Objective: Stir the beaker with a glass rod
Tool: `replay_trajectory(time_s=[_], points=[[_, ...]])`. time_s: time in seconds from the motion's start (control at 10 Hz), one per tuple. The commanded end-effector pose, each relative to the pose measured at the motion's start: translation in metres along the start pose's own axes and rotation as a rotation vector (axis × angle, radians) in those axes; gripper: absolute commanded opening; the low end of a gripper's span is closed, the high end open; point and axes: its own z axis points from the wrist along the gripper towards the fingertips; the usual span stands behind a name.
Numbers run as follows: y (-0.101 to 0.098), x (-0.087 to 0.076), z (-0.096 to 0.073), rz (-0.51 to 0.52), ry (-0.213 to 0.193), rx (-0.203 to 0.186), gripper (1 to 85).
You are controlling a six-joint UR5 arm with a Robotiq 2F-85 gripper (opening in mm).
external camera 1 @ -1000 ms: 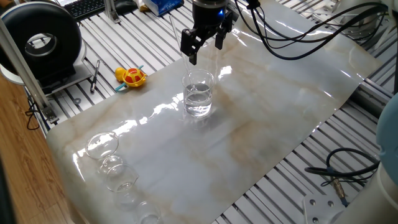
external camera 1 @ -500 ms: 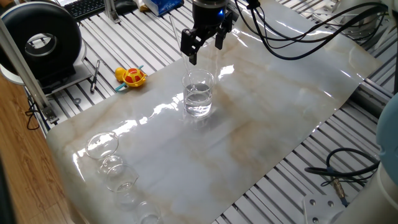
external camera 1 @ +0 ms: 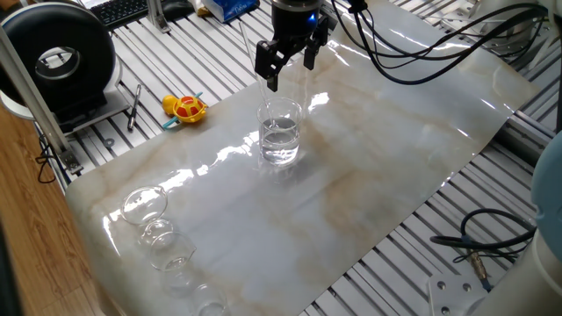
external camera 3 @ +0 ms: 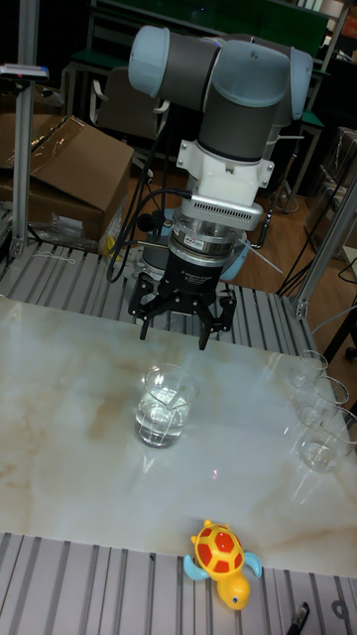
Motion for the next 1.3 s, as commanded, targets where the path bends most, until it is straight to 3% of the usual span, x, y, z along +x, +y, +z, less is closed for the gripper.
replay_trajectory(time_s=[0.0,1.2], points=[[0.0026,-0.0014,0.0005,-0.094,-0.005,0.002,2.0],[0.0021,-0.0015,-0.0012,-0.093,-0.003,0.019,5.7]])
